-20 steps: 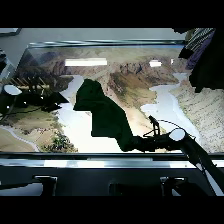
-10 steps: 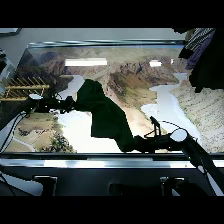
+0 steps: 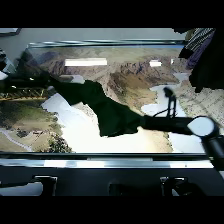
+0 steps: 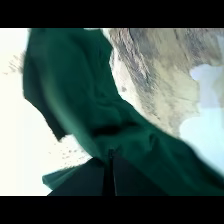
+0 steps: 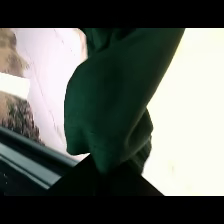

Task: Fold the clothes and pants, and hang the long-sleeved shirts on hangers.

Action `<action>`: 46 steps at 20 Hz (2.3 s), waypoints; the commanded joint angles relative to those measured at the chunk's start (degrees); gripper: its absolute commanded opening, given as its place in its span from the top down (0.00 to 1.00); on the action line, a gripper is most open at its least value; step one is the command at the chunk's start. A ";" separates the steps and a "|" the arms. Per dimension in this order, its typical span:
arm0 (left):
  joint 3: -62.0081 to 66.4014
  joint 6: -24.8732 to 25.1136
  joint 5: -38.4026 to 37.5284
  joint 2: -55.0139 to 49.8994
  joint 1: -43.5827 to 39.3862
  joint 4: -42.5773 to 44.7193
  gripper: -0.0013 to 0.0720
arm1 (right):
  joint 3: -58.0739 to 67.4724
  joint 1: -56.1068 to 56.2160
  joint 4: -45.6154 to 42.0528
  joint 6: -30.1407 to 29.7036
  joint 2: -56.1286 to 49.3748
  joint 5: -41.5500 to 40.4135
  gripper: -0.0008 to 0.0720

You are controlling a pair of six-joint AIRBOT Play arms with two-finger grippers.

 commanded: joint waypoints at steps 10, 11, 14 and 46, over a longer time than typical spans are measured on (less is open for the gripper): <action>15.63 -23.47 -1.95 44.98 11.30 32.02 0.96 | 52.65 0.04 -25.16 3.87 9.01 13.42 0.95; 15.63 -23.47 -1.99 45.59 11.30 32.65 0.96 | 52.78 0.04 -26.53 4.79 9.16 13.46 0.95; 15.21 -23.37 -4.28 43.08 11.28 32.30 0.96 | 52.74 0.04 -27.54 5.29 5.86 16.48 0.95; 10.95 -14.86 -13.44 -19.80 -5.99 26.69 0.96 | 10.10 -11.69 -3.93 -1.77 -30.49 24.46 0.13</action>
